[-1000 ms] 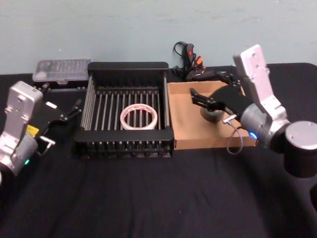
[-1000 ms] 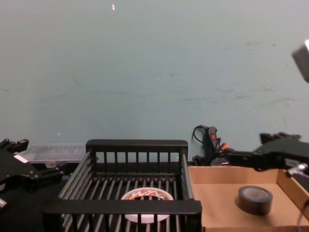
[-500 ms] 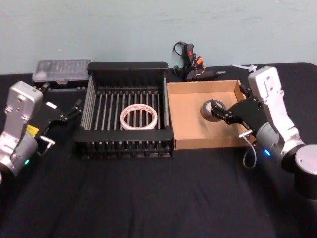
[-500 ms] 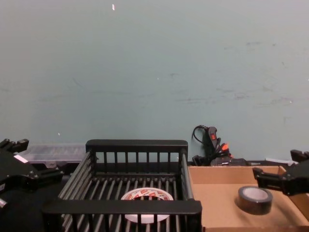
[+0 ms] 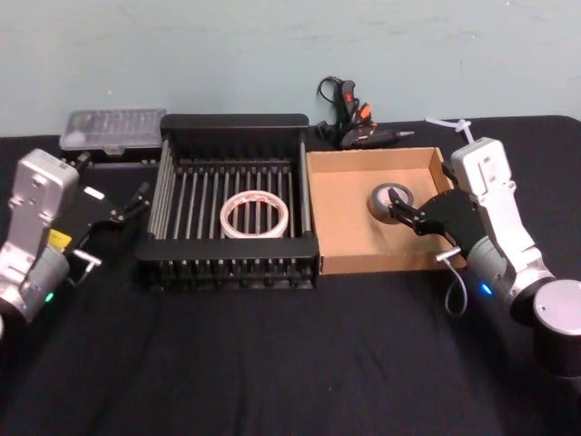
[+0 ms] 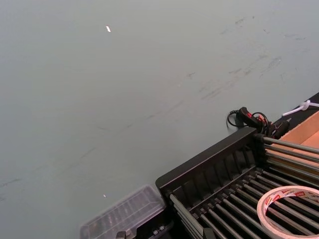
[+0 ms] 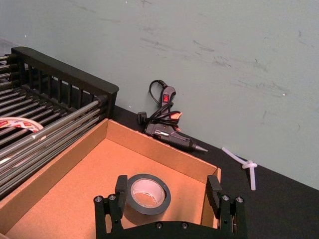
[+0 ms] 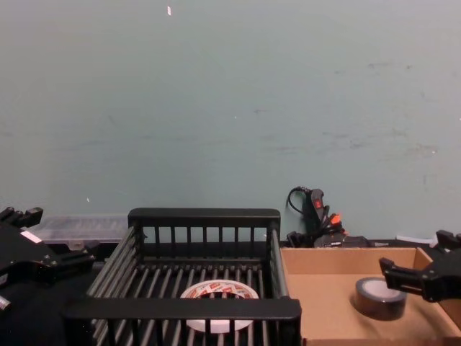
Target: Pick up the white tape and place it into the black box , Pick up the silver tape and place it into the brown box.
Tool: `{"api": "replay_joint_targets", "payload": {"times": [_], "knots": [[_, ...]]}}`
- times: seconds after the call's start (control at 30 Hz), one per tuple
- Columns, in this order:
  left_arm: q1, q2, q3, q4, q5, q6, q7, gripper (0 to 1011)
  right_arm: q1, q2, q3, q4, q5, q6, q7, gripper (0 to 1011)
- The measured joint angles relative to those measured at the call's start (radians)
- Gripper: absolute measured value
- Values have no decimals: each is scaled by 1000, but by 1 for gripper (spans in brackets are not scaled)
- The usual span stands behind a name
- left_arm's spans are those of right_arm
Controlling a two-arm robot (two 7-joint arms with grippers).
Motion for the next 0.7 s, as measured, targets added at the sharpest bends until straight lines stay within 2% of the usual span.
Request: {"api": "replay_joint_targets", "payload": {"times": [0.7], "knots": [[0, 0, 0, 0, 0, 0, 0, 1002, 2, 3, -3, -3, 5, 4, 3, 1002]]}}
